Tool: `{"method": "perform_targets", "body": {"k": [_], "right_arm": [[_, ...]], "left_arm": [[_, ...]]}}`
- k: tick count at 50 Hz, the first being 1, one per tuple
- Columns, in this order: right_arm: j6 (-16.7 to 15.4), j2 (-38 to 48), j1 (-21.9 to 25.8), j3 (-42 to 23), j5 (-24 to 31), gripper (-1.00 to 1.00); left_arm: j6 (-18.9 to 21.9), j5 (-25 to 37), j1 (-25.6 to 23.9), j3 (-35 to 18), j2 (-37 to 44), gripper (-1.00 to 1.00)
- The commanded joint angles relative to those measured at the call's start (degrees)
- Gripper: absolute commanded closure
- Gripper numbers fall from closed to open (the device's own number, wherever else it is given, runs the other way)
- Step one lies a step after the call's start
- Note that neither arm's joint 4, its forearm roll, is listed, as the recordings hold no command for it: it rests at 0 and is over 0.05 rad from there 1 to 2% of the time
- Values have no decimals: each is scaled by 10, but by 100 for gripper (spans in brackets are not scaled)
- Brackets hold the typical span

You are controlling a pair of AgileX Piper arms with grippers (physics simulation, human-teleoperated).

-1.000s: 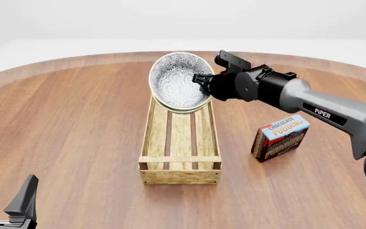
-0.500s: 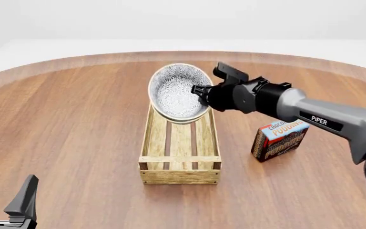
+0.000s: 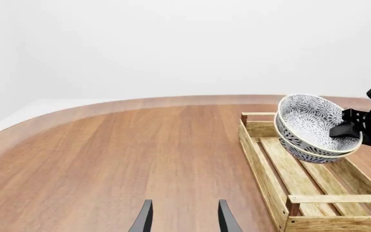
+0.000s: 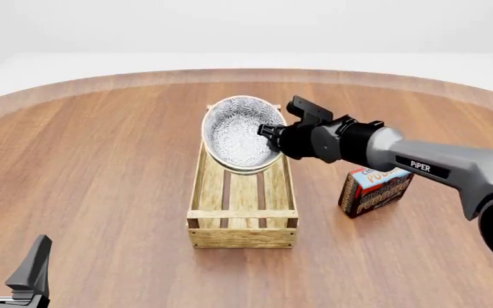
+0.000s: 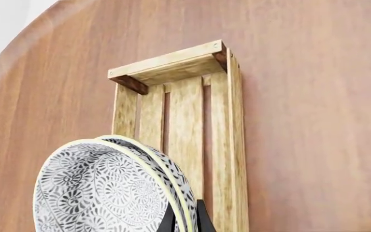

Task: Stack the left bowl on the right bowl and place them in the tray.

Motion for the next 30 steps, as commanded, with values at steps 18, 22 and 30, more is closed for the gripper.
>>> {"method": "perform_targets", "body": {"k": [18, 22, 30], "right_arm": [[23, 18, 4, 7, -28, 100], [26, 23, 4, 4, -29, 100], [28, 28, 3, 7, -34, 100]], "left_arm": [[0, 0, 0, 0, 0, -100], [0, 0, 0, 0, 0, -100], [0, 0, 0, 0, 0, -100]]}}
